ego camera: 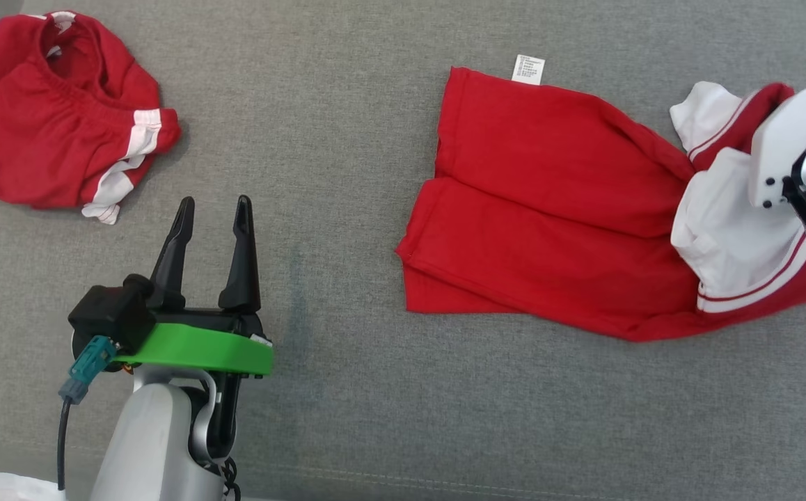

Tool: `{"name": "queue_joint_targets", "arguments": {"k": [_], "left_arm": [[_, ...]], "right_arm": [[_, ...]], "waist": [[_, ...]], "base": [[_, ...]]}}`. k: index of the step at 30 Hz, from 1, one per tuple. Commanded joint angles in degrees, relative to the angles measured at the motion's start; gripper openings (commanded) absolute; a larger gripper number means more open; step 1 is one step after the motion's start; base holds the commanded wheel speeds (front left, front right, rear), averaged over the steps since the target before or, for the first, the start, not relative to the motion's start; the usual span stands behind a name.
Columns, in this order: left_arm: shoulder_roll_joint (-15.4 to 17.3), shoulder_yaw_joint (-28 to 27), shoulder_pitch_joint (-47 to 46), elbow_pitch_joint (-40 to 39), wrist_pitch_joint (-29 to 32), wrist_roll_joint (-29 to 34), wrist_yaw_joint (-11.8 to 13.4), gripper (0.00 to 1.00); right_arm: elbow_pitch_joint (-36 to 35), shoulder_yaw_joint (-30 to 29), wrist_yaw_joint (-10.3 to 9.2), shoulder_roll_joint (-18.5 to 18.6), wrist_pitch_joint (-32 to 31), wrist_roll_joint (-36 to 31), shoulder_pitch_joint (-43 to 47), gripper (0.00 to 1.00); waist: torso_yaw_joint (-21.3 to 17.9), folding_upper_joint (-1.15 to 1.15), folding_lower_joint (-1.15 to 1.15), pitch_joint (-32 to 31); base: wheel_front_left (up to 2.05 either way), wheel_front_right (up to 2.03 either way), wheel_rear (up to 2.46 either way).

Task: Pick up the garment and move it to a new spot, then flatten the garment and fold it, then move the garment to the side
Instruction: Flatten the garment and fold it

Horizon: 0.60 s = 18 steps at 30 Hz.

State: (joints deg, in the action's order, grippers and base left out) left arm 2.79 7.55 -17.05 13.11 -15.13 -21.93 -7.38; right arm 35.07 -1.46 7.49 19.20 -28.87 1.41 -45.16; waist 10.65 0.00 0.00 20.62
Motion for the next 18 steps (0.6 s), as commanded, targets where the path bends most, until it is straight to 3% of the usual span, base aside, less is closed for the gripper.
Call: {"name": "queue_joint_targets", "arguments": {"k": [1, 7, 8, 14, 18], "left_arm": [[0.2, -0.1, -0.8, -0.3, 0.0, -0.4, -0.2, 1.00], [0.2, -0.1, -0.7, -0.4, 0.0, -0.9, -0.2, 1.00], [0.2, -0.1, -0.7, -0.3, 0.0, -1.0, -0.2, 1.00], [0.2, -0.4, 0.2, 0.5, 0.0, -0.8, -0.2, 1.00], [0.2, -1.2, 1.7, 1.0, 0.0, -0.1, -0.2, 1.00]], "right_arm": [[0.6, -0.3, 0.01, -0.7, 2.2, -0.8, -1.9, 0.00], [4.3, -3.0, 0.01, -3.5, 9.9, -3.6, -6.9, 0.00], [5.8, -3.6, 0.01, -4.0, 9.8, -4.3, -7.2, 1.00], [9.2, -5.7, 0.00, -4.9, 7.3, -6.9, -7.7, 1.00], [5.2, -4.3, 0.01, -6.0, 6.4, -6.1, -5.0, 1.00]], "waist": [[1.0, 0.00, 0.00, 0.9], [1.9, 0.00, 0.00, 1.2], [2.0, 0.00, 0.00, 1.1], [1.6, 0.00, 0.00, -0.7], [0.6, 0.00, 0.00, -3.0]], "base": [[0.00, 0.00, 0.00], [0.00, 0.00, 0.00], [0.00, 0.00, 0.00], [0.00, 0.00, 0.00], [0.00, 0.00, 0.00]]}}
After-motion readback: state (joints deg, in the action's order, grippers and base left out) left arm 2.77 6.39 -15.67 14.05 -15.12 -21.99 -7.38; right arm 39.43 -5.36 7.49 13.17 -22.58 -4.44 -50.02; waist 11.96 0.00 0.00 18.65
